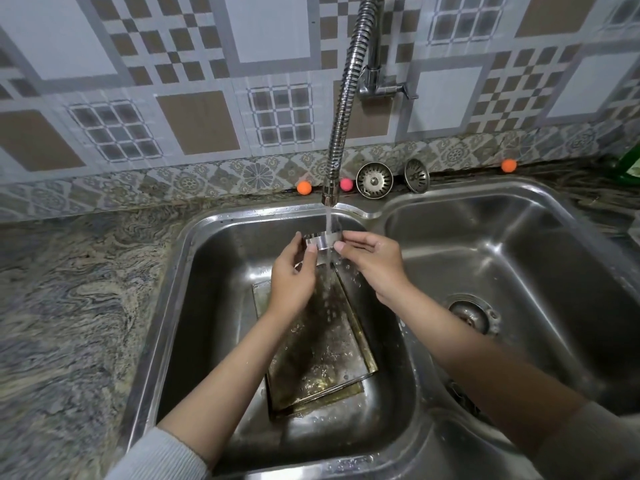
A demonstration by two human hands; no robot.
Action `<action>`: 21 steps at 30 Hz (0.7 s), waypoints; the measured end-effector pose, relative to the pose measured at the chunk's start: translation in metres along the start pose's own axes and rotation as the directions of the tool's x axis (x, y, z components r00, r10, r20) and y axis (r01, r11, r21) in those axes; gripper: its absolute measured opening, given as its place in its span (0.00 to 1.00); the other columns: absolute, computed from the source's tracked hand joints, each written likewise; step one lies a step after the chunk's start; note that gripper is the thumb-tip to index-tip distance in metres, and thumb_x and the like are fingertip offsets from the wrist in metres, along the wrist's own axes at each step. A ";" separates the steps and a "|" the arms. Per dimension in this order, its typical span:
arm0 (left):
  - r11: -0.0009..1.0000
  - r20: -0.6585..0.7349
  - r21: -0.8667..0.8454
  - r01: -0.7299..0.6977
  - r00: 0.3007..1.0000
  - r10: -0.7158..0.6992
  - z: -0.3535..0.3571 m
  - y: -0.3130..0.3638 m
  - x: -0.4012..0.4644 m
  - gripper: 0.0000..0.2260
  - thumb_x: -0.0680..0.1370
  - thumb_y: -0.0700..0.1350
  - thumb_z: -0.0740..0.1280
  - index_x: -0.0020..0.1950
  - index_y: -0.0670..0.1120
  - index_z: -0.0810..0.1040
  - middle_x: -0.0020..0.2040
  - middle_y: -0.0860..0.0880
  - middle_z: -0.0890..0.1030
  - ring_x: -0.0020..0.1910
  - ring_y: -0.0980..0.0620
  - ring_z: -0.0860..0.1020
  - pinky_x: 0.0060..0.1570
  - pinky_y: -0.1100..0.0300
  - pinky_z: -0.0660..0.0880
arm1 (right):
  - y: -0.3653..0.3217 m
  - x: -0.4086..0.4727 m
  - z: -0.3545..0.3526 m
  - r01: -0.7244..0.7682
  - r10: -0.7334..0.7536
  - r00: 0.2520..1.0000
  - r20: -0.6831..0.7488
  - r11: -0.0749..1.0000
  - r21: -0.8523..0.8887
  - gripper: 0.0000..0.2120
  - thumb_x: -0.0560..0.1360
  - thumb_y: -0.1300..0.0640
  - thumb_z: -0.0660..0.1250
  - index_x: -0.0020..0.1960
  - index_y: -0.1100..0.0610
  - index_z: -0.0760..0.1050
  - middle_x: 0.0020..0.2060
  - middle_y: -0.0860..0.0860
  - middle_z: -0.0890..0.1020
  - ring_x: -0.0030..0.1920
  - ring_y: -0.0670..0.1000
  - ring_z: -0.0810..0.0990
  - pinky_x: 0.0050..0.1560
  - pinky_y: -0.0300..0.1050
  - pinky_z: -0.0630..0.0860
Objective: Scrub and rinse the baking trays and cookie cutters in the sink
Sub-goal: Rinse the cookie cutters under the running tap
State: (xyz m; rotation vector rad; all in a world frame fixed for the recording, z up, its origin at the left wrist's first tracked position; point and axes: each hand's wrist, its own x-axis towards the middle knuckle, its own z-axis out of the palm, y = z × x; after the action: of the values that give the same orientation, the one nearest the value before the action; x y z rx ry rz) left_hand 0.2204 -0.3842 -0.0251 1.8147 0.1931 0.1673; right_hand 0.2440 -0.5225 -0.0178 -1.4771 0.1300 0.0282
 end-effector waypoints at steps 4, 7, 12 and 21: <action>0.999 0.040 0.020 -0.036 0.999 0.035 -0.007 -0.004 0.000 0.22 0.80 0.43 0.62 0.74 0.43 0.64 0.70 0.48 0.70 0.61 0.60 0.70 0.53 0.75 0.65 | 0.001 -0.002 0.000 0.017 -0.017 0.999 0.041 1.000 0.001 0.16 0.67 0.66 0.75 0.53 0.59 0.79 0.46 0.52 0.84 0.48 0.45 0.82 0.54 0.37 0.77; 0.996 0.044 0.044 -0.083 0.996 0.081 -0.012 -0.010 0.001 0.22 0.79 0.41 0.65 0.72 0.46 0.66 0.66 0.48 0.74 0.56 0.59 0.74 0.51 0.77 0.69 | 0.002 0.000 -0.001 0.016 -0.016 0.998 0.060 1.000 -0.014 0.16 0.66 0.67 0.76 0.51 0.56 0.79 0.48 0.54 0.84 0.50 0.49 0.83 0.55 0.39 0.78; 0.988 0.046 0.031 -0.153 0.987 0.151 -0.017 -0.010 -0.003 0.22 0.76 0.39 0.68 0.70 0.45 0.69 0.62 0.51 0.77 0.62 0.56 0.74 0.60 0.71 0.69 | 0.002 0.000 -0.005 0.023 -0.016 0.994 0.107 0.998 -0.057 0.19 0.65 0.70 0.75 0.54 0.58 0.78 0.46 0.54 0.83 0.47 0.47 0.82 0.53 0.35 0.77; 0.957 0.101 0.072 -0.282 0.956 0.275 -0.027 -0.018 -0.011 0.24 0.68 0.51 0.73 0.62 0.49 0.75 0.59 0.51 0.77 0.59 0.58 0.76 0.60 0.65 0.71 | 0.022 -0.012 -0.014 0.000 0.030 0.981 0.190 0.988 -0.153 0.19 0.67 0.72 0.72 0.56 0.59 0.78 0.44 0.47 0.82 0.42 0.36 0.82 0.44 0.29 0.75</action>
State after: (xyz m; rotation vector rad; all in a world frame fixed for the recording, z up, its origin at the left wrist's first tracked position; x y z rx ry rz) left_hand 0.2033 -0.3564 -0.0356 1.9251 -0.1235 0.2789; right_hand 0.2285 -0.5339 -0.0395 -1.6179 -0.0184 0.1968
